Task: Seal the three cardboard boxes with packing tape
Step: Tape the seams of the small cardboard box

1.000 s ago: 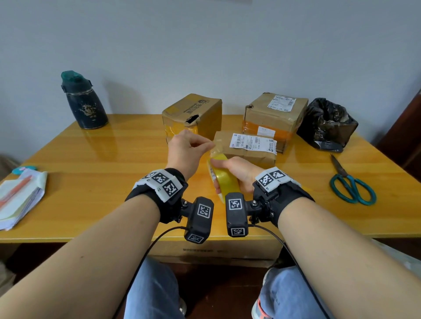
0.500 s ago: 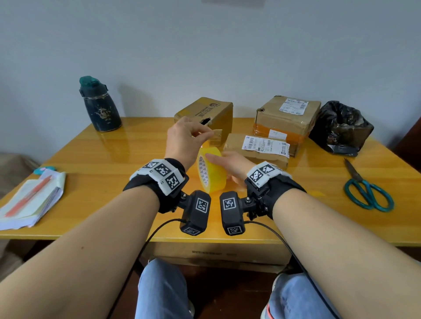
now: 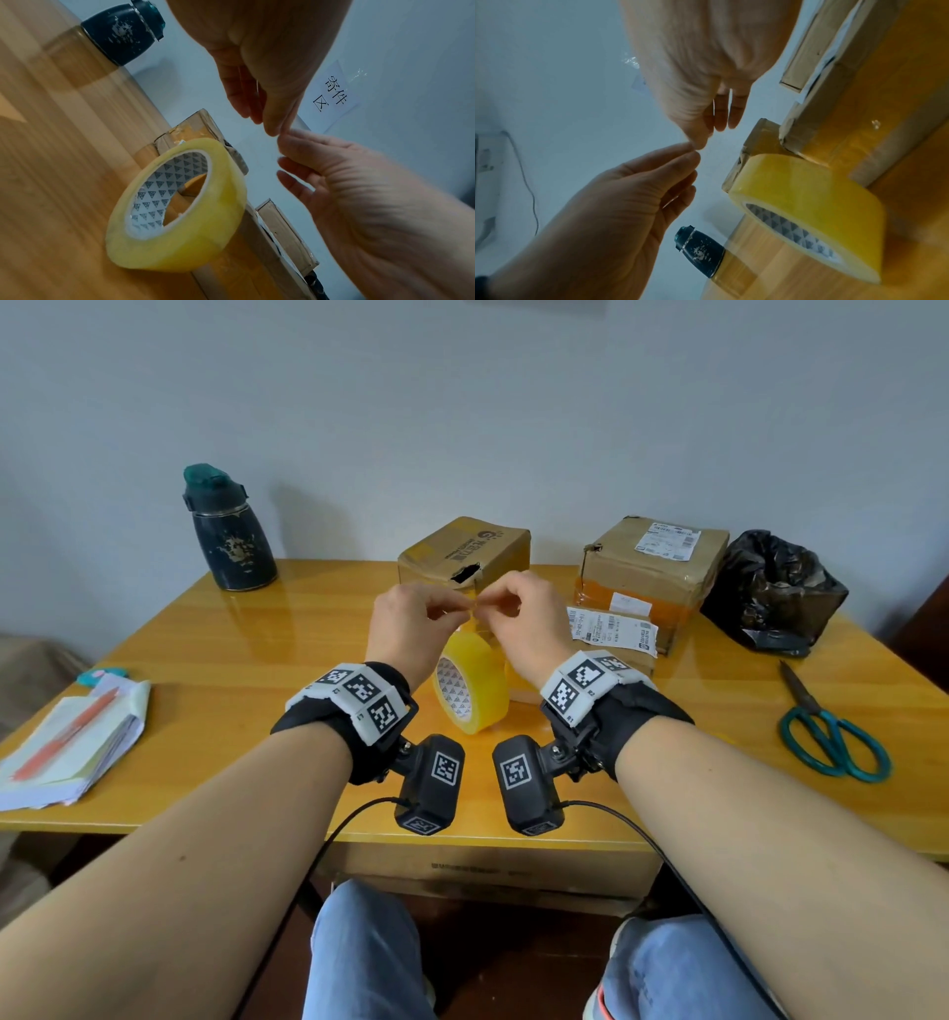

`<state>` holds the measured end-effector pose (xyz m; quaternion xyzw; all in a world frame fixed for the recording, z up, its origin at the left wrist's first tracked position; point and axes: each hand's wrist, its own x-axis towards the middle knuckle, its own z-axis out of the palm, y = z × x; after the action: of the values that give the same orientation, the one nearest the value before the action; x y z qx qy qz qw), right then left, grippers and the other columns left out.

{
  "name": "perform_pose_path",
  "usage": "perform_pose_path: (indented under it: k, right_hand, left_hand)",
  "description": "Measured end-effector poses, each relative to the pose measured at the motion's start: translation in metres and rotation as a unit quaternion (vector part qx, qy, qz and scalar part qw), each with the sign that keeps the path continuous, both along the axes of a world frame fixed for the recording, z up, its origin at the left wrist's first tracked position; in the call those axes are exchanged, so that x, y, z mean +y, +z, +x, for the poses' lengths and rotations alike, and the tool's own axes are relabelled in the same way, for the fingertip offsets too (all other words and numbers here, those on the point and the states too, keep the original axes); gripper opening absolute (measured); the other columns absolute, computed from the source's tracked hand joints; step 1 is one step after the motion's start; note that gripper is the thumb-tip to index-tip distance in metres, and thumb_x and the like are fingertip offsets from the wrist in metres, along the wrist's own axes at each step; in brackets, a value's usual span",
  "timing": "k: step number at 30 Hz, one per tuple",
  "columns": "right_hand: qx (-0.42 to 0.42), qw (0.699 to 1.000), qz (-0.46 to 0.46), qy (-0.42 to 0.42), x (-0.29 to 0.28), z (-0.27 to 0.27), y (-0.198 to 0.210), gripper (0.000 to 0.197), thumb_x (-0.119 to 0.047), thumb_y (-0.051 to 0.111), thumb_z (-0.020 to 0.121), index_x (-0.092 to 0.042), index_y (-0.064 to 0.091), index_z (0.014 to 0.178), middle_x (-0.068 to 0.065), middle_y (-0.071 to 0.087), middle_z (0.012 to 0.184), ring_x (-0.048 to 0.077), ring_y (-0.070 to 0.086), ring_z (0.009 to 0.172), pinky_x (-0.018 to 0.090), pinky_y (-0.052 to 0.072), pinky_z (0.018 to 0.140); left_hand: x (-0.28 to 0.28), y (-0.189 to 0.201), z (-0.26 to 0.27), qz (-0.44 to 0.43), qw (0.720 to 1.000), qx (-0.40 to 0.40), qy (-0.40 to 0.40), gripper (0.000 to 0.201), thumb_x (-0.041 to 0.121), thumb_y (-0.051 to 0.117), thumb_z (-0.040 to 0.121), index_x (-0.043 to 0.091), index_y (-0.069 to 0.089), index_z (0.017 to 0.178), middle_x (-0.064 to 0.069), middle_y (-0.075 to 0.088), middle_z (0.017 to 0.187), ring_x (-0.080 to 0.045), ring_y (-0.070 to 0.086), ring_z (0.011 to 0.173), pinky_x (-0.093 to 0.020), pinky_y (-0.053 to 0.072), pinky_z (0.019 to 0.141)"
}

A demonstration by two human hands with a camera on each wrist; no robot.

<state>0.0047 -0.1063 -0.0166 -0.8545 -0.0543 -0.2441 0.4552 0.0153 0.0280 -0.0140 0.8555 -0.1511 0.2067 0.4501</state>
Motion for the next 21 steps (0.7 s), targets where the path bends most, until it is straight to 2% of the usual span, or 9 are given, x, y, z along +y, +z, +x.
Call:
perform_pose_path:
  k: [4, 6, 8, 9, 12, 13, 16, 19, 21]
  right_hand:
    - [-0.004, 1.0, -0.018, 0.008, 0.001, -0.001, 0.003, 0.005, -0.007, 0.071, 0.082, -0.008, 0.073, 0.087, 0.004, 0.059, 0.091, 0.02, 0.058, 0.086, 0.036, 0.05, 0.08]
    - [-0.005, 1.0, -0.02, 0.014, 0.003, -0.002, 0.004, 0.007, -0.006, 0.069, 0.084, -0.007, 0.074, 0.089, 0.005, 0.061, 0.094, 0.018, 0.058, 0.087, 0.035, 0.051, 0.082]
    - [-0.007, 1.0, -0.016, 0.01, 0.003, -0.002, 0.005, 0.007, -0.006, 0.069, 0.084, -0.009, 0.074, 0.087, 0.001, 0.059, 0.091, 0.015, 0.056, 0.085, 0.034, 0.05, 0.083]
    - [-0.007, 1.0, -0.011, 0.009, 0.002, -0.002, 0.005, 0.006, -0.006, 0.069, 0.084, -0.009, 0.074, 0.086, -0.001, 0.058, 0.088, 0.013, 0.056, 0.084, 0.034, 0.05, 0.083]
    - [-0.003, 1.0, -0.006, 0.004, -0.001, -0.002, 0.007, 0.006, -0.007, 0.07, 0.083, -0.012, 0.074, 0.083, -0.005, 0.057, 0.086, 0.013, 0.057, 0.085, 0.033, 0.051, 0.083]
    - [0.0, 1.0, -0.007, 0.006, -0.002, -0.002, 0.008, 0.006, -0.008, 0.071, 0.083, -0.012, 0.074, 0.083, -0.005, 0.058, 0.086, 0.012, 0.057, 0.086, 0.033, 0.051, 0.083]
    - [0.01, 1.0, -0.009, 0.017, -0.003, -0.004, 0.009, 0.006, -0.008, 0.071, 0.082, -0.012, 0.075, 0.085, -0.004, 0.059, 0.088, 0.012, 0.057, 0.086, 0.029, 0.051, 0.083]
    - [0.013, 0.999, -0.005, 0.03, -0.004, -0.006, 0.009, 0.007, -0.007, 0.071, 0.082, -0.012, 0.075, 0.085, -0.004, 0.059, 0.088, 0.012, 0.057, 0.085, 0.027, 0.05, 0.081]
    - [0.017, 0.999, -0.006, 0.039, -0.006, -0.008, 0.009, 0.008, -0.006, 0.07, 0.083, -0.012, 0.075, 0.085, -0.002, 0.06, 0.09, 0.013, 0.059, 0.085, 0.026, 0.051, 0.08]
  left_hand:
    - [0.003, -0.003, -0.005, -0.004, 1.0, 0.017, 0.024, 0.027, 0.014, 0.074, 0.082, 0.019, 0.072, 0.109, 0.003, 0.07, 0.091, -0.01, 0.063, 0.076, -0.032, 0.055, 0.081]
    - [0.002, -0.005, -0.008, -0.005, 0.999, 0.042, 0.025, 0.059, 0.014, 0.077, 0.079, 0.024, 0.055, 0.133, 0.006, 0.065, 0.098, -0.01, 0.063, 0.077, -0.031, 0.055, 0.079]
    - [0.002, -0.007, -0.006, -0.029, 0.993, 0.106, 0.039, 0.08, 0.009, 0.076, 0.078, 0.027, 0.035, 0.144, 0.004, 0.058, 0.105, -0.016, 0.063, 0.084, -0.031, 0.055, 0.077]
    - [0.003, -0.007, -0.004, -0.031, 0.987, 0.145, 0.06, 0.073, 0.006, 0.072, 0.079, 0.024, 0.037, 0.14, 0.0, 0.057, 0.106, -0.021, 0.063, 0.087, -0.035, 0.056, 0.077]
    - [0.007, 0.002, -0.006, -0.067, 0.941, 0.313, 0.112, 0.005, 0.004, 0.052, 0.089, 0.006, 0.049, 0.093, -0.009, 0.056, 0.085, -0.027, 0.061, 0.077, -0.04, 0.059, 0.07]
    - [0.007, 0.002, -0.01, -0.099, 0.914, 0.382, 0.097, 0.008, 0.01, 0.046, 0.094, 0.004, 0.048, 0.089, -0.01, 0.054, 0.081, -0.026, 0.059, 0.075, -0.04, 0.058, 0.072]
    - [0.004, -0.006, -0.014, -0.155, 0.855, 0.495, 0.006, 0.036, 0.048, 0.037, 0.1, 0.013, 0.037, 0.109, -0.017, 0.058, 0.092, -0.03, 0.059, 0.084, -0.043, 0.051, 0.086]
    - [-0.002, -0.013, -0.009, -0.212, 0.813, 0.542, -0.028, 0.058, 0.066, 0.037, 0.092, 0.009, 0.044, 0.102, -0.017, 0.056, 0.081, -0.027, 0.055, 0.064, -0.033, 0.05, 0.06]
    - [-0.004, -0.013, -0.004, -0.245, 0.793, 0.557, -0.032, 0.059, 0.062, 0.044, 0.092, 0.003, 0.049, 0.09, -0.014, 0.051, 0.077, -0.026, 0.051, 0.061, -0.033, 0.046, 0.061]
